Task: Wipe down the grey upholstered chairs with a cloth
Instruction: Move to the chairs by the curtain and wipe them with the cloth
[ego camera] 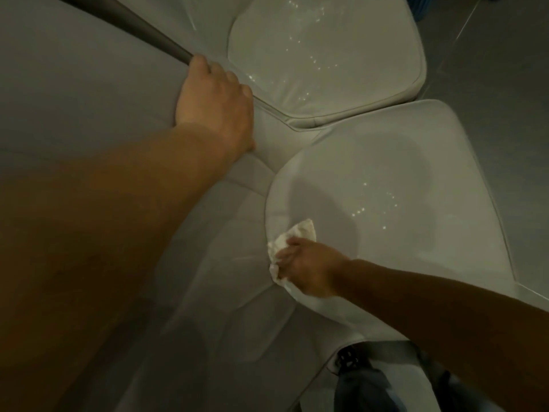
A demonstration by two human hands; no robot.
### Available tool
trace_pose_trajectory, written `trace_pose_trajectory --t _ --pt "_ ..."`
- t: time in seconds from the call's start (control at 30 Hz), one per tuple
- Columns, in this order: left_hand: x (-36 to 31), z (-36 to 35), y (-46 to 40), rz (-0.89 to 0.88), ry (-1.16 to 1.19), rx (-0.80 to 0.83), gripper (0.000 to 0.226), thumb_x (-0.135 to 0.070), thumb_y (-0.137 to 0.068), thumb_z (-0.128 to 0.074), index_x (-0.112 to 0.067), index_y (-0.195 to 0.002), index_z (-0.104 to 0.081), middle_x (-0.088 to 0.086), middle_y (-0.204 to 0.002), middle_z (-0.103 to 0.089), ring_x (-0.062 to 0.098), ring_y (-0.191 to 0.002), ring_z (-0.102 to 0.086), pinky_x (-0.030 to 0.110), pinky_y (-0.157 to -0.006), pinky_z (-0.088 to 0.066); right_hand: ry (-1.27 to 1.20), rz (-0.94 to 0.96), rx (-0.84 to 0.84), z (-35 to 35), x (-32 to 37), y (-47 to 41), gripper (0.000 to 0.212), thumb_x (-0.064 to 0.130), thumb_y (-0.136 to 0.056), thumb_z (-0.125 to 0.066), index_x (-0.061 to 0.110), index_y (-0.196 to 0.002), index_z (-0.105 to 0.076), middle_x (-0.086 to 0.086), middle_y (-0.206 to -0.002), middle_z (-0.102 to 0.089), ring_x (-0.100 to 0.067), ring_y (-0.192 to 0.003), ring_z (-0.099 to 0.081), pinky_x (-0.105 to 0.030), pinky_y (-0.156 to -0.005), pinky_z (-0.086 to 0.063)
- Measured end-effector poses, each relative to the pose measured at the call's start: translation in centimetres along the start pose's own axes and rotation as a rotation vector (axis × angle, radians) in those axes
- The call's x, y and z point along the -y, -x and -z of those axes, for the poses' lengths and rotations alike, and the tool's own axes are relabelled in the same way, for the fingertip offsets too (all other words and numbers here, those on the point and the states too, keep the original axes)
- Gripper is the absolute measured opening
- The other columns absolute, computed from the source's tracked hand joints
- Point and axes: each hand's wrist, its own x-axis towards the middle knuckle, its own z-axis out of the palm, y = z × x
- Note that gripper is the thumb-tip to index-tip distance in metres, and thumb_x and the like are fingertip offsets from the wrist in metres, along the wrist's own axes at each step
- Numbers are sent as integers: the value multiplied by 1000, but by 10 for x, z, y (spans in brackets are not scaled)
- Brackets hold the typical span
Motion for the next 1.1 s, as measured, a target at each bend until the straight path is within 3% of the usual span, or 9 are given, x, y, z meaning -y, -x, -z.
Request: trace_pose_trajectory --t 0.13,0.27,0.37,0.47,0.57,0.63,0.7,0.87,1.1 --pt "-2 -3 1 -155 -2 -55 67 -58 -98 -42 -17 -151 -37 13 -146 -48 33 -134 -44 45 -109 -31 -523 -220 -30 9 5 36 30 30 -100 -48 26 -125 -63 3 -128 -62 -15 -118 -53 -27 -104 -36" --pt "-6 -12 2 -249 -79 -69 92 -79 -89 -39 -26 -161 -16 11 -159 -32 34 -143 -33 49 -113 -28 -930 -443 -497 47 -22 70 15 19 -96 -59 25 -86 -68 14 -82 -66 5 -75 -56 -21 -77 -42" --pt "-7 -14 2 -244 -34 -107 90 -79 -88 -42 -28 -159 -22 8 -150 -42 32 -133 -43 46 -107 -32 -909 -567 -943 74 -50 76 16 29 -95 -58 23 -84 -69 15 -74 -65 4 -69 -55 -20 -67 -45" --pt "-9 -14 2 -241 -58 -121 90 -79 -87 -45 -29 -158 -23 8 -149 -44 32 -131 -44 45 -106 -33 -617 -657 -1114 84 -68 57 24 40 -98 -49 23 -100 -67 4 -87 -67 -16 -81 -61 -35 -73 -51" --pt "-8 -16 0 -224 -44 -155 87 -77 -88 -48 -29 -157 -27 10 -148 -45 33 -131 -45 45 -106 -34 -398 -580 -896 65 -70 18 31 28 -99 -50 15 -124 -63 -13 -125 -64 -33 -118 -55 -39 -100 -39" --pt "-8 -16 -2 -214 -27 -152 82 -75 -89 -48 -29 -155 -31 11 -145 -48 34 -130 -46 46 -105 -35 -276 -437 -627 46 -63 -15 36 27 -100 -46 15 -132 -58 -8 -139 -55 -31 -138 -38 -46 -114 -19" --pt "-10 -18 -3 -216 -33 -167 79 -74 -89 -49 -30 -153 -34 11 -142 -50 34 -127 -48 45 -104 -36 -102 -396 -468 28 -50 -44 41 37 -99 -39 23 -135 -54 4 -145 -50 -22 -146 -26 -53 -115 -8" --pt "-12 -18 -2 -205 -35 -205 78 -72 -89 -51 -30 -153 -35 11 -140 -51 35 -126 -49 44 -106 -34 -13 -415 -476 8 -43 -57 57 40 -94 -52 12 -143 -45 -6 -151 -42 -29 -142 -33 -44 -116 -21" --pt "-12 -14 -3 -180 -22 -177 64 -61 -95 -50 -28 -149 -39 12 -139 -51 34 -125 -49 44 -105 -33 95 -348 -390 23 -55 -54 39 40 -98 -35 26 -126 -59 6 -139 -54 -31 -120 -47 -46 -98 -36"
